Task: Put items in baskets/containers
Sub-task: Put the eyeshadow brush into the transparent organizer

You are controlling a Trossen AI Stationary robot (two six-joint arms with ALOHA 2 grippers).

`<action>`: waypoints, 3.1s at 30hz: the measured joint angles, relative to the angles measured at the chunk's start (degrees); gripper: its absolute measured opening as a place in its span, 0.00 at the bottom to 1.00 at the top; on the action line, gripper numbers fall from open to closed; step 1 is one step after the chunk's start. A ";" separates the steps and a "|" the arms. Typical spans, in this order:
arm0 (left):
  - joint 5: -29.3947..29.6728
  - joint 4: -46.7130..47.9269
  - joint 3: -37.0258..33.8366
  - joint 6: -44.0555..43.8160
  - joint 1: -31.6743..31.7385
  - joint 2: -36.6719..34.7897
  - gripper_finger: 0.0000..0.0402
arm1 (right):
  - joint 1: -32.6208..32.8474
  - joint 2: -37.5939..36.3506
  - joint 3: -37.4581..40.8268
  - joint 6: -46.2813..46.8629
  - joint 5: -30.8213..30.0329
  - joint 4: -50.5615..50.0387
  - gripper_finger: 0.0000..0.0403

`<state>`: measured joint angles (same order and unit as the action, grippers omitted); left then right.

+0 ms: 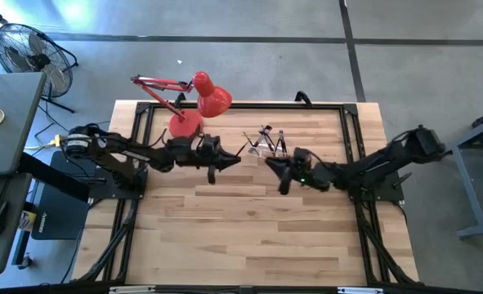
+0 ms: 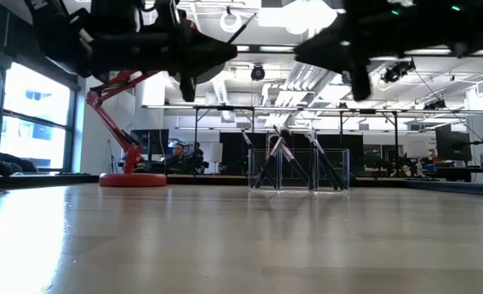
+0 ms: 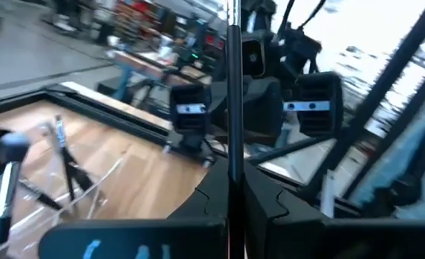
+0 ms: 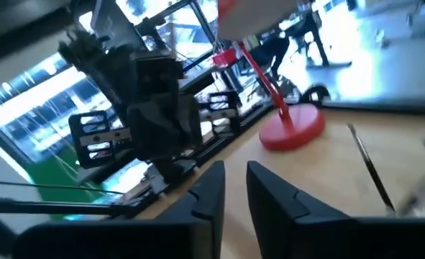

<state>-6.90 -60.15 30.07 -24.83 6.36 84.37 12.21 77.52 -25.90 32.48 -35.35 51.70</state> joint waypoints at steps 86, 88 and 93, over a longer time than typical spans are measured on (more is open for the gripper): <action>-12.06 25.84 10.80 11.30 6.81 0.03 0.37 | -12.45 2.03 -21.85 -10.79 11.57 -30.40 0.02; -10.69 28.11 12.06 13.68 6.81 0.03 0.39 | -13.61 -1.09 -21.80 -10.23 11.14 -36.18 0.04; -9.72 35.78 15.95 14.58 7.93 0.03 0.40 | -16.71 -8.93 -21.83 -9.92 8.93 -50.10 0.04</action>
<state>-16.62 -24.37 46.02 -10.26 14.29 84.40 -4.51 68.59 -47.73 22.56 -26.43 1.60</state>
